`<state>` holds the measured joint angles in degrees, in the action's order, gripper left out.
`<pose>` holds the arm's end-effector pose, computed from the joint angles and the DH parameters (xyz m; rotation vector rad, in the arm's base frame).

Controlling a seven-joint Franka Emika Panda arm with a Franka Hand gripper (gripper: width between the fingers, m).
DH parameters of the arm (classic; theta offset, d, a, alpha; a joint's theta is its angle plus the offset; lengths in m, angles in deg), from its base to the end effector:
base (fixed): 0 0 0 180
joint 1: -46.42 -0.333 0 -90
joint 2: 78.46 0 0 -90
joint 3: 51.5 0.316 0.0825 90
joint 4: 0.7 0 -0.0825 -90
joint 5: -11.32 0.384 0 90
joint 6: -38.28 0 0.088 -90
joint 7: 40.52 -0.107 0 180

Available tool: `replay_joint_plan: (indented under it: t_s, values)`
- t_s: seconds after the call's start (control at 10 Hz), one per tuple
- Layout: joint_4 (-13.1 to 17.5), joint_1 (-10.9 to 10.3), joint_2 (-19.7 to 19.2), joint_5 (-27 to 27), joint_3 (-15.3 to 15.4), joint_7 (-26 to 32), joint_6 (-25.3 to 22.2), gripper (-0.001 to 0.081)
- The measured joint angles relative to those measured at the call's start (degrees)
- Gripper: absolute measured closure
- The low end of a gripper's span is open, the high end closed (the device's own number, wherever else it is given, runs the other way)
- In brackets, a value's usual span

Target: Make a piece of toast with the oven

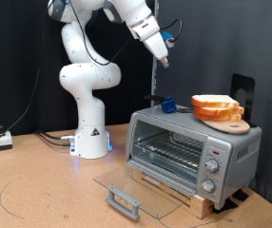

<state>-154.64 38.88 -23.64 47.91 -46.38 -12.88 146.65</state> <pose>0.2728 0.1094 0.5217 -2.5195 -0.6639 -0.3197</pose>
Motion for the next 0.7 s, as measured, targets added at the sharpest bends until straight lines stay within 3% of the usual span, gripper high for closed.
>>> replay_joint_plan:
  t_s: [0.2, 0.3, 0.7]
  values:
    - [-2.46, 0.34, 1.36, -1.41, 2.99, 0.10, 5.59, -0.0001]
    - [-3.83, 0.34, 2.47, -2.36, 3.77, 0.36, 5.98, -0.0001]
    - [-5.96, 0.34, 4.04, -3.91, 3.43, 0.52, 2.08, -0.0001]
